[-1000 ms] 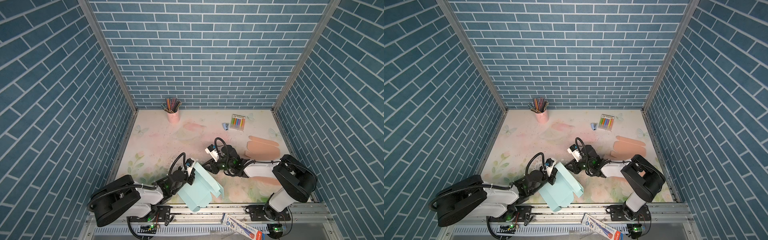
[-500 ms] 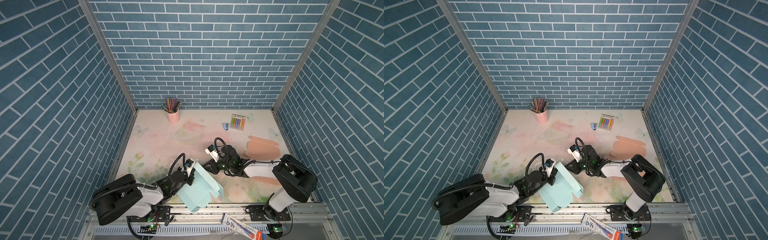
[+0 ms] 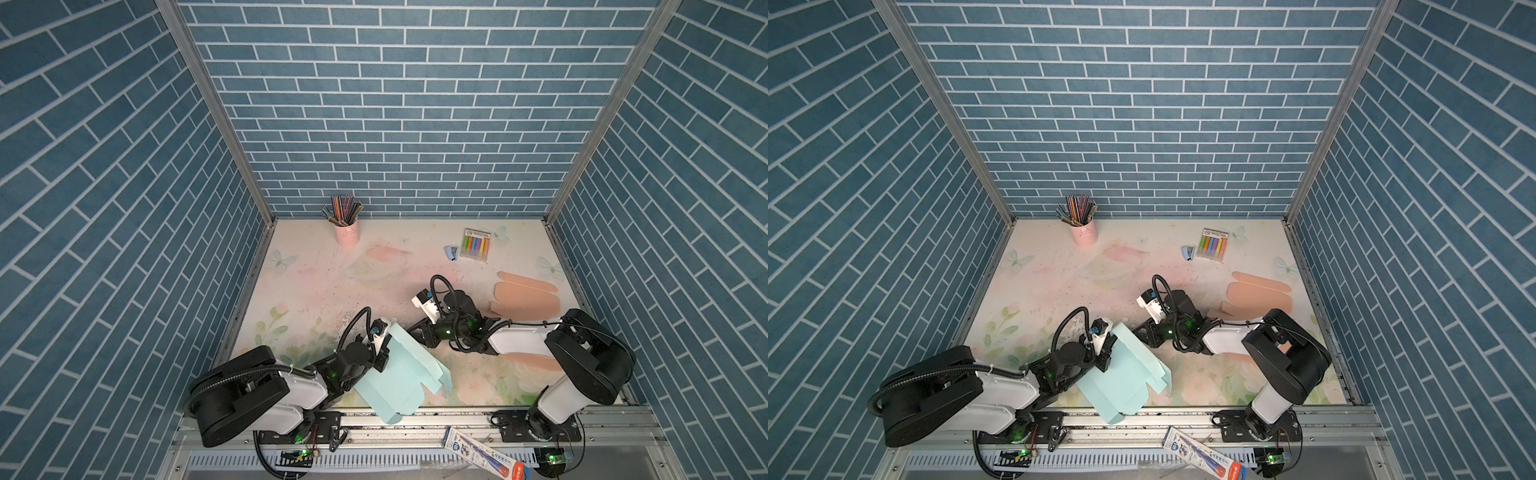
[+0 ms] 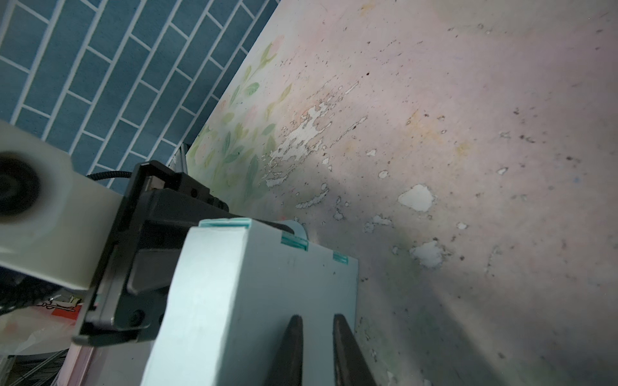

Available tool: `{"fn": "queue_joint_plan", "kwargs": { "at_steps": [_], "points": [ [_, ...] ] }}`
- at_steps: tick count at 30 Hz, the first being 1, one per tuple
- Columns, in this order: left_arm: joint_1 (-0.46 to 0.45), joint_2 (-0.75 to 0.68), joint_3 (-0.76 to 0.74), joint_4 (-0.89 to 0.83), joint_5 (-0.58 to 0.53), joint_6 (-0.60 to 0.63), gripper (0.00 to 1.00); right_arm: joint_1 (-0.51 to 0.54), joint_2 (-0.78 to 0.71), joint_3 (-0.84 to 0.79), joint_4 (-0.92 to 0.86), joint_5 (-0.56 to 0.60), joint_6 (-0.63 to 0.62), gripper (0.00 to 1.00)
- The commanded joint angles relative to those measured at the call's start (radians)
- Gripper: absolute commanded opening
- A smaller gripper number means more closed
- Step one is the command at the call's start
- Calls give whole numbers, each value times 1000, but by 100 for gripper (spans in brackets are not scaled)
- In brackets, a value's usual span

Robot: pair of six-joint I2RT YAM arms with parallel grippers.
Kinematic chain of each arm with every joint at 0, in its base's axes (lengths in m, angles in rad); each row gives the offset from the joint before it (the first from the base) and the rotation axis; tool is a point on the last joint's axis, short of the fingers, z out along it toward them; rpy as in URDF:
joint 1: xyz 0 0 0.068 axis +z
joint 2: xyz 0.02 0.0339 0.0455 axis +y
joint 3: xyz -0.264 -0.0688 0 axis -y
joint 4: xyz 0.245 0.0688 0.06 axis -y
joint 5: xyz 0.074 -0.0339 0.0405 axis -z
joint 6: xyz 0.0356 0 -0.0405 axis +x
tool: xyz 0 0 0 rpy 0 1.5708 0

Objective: Fold the paper box

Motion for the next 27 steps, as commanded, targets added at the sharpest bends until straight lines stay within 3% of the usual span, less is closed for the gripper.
{"fn": "queue_joint_plan", "kwargs": {
  "at_steps": [1, 11, 22, 27],
  "points": [
    [3, 7, -4, 35, -2, -3, 16, -3, -10, -11, -10, -2, 1, 19],
    [8, 25, 31, 17, 11, 35, 20, -3, 1, -13, -2, 2, 1, 19],
    [8, 38, 30, 30, 31, 23, 8, -4, -1, -12, -14, 16, -6, 19],
    [8, -21, 24, -16, -6, -10, 5, -18, -141, 10, -179, 119, -58, 18]
  ]
}}
